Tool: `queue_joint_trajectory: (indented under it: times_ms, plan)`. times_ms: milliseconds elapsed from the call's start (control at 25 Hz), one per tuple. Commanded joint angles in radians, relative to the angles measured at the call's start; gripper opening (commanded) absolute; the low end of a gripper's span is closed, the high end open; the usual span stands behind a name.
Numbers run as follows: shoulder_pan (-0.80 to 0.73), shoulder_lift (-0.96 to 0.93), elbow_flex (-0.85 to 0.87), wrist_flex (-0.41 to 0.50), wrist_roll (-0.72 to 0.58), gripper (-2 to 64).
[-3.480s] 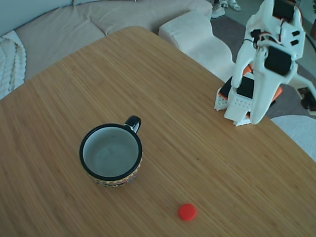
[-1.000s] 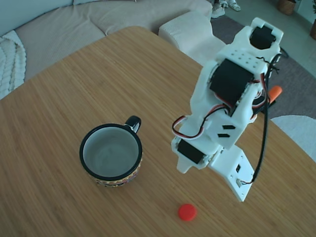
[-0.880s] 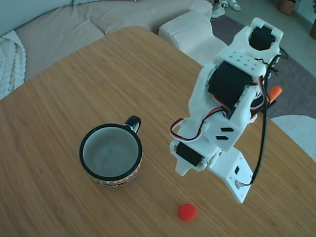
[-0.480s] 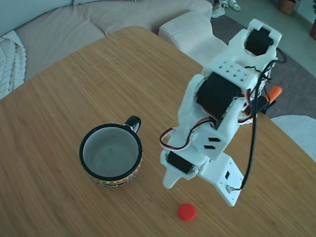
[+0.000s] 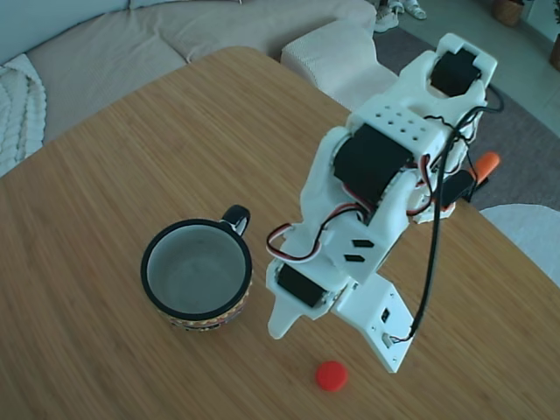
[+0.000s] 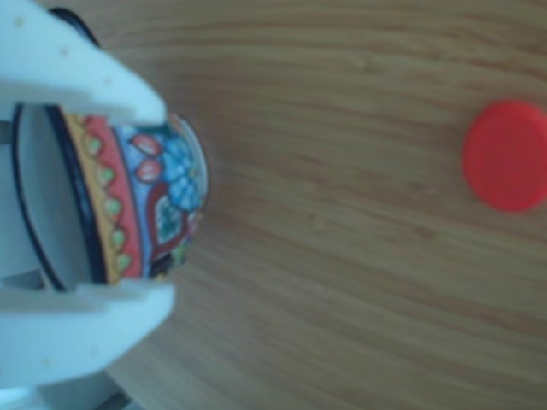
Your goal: Grasp a red cap and put it in the cup.
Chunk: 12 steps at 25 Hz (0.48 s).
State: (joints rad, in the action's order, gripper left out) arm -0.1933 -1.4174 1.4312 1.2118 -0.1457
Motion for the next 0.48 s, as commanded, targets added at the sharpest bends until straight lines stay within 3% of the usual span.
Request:
queue_joint_trajectory:
  times_ms: [0, 280, 440]
  plan:
    - [-0.003, -0.025, -0.038, -0.005, -0.002, 19.9]
    - [-0.055, -0.006, -0.044, -0.005, -0.02, 20.1]
    - [-0.054, -0.005, -0.035, -0.003, -0.051, 28.4]
